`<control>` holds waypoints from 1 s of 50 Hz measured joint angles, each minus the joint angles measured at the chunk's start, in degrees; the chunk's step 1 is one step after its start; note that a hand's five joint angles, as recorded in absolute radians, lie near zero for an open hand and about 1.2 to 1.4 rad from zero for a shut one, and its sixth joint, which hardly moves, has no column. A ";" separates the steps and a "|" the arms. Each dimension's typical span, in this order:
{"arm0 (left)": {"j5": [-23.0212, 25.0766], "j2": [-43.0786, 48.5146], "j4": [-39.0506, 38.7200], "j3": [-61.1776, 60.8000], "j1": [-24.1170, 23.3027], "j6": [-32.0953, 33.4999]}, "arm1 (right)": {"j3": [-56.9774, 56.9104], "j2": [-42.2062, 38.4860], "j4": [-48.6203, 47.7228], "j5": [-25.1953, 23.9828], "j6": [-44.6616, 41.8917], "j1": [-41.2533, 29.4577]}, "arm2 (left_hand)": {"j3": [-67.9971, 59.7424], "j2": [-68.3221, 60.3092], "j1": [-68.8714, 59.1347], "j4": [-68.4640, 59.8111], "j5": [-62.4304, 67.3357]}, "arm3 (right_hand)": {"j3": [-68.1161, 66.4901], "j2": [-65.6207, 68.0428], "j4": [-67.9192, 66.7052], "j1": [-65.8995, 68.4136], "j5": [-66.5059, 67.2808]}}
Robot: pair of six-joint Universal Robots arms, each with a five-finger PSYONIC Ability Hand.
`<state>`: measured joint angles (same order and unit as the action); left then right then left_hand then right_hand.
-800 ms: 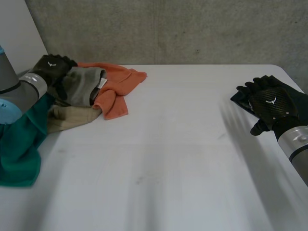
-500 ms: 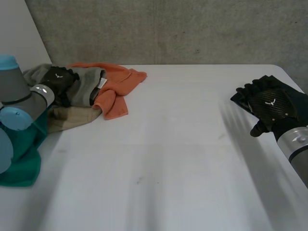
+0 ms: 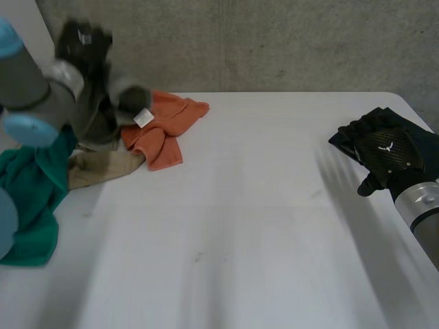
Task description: Fold the laundry.
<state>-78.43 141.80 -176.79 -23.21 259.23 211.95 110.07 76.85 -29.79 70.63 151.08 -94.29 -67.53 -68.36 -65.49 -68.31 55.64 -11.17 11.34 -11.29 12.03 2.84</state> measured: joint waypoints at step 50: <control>-18.40 -16.56 7.26 -25.06 -30.90 -15.64 | -12.71 1.61 29.69 5.53 9.95 2.50 | 55.32 56.68 53.85 56.77 -52.82 | 0.00 0.00 0.00 0.00 0.00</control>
<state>-96.83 125.23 -169.53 -48.27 228.33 196.31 97.36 78.46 -0.11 76.17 161.03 -91.79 -12.21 -11.68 -11.64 -11.54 2.82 -11.17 11.34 -11.29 12.03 2.84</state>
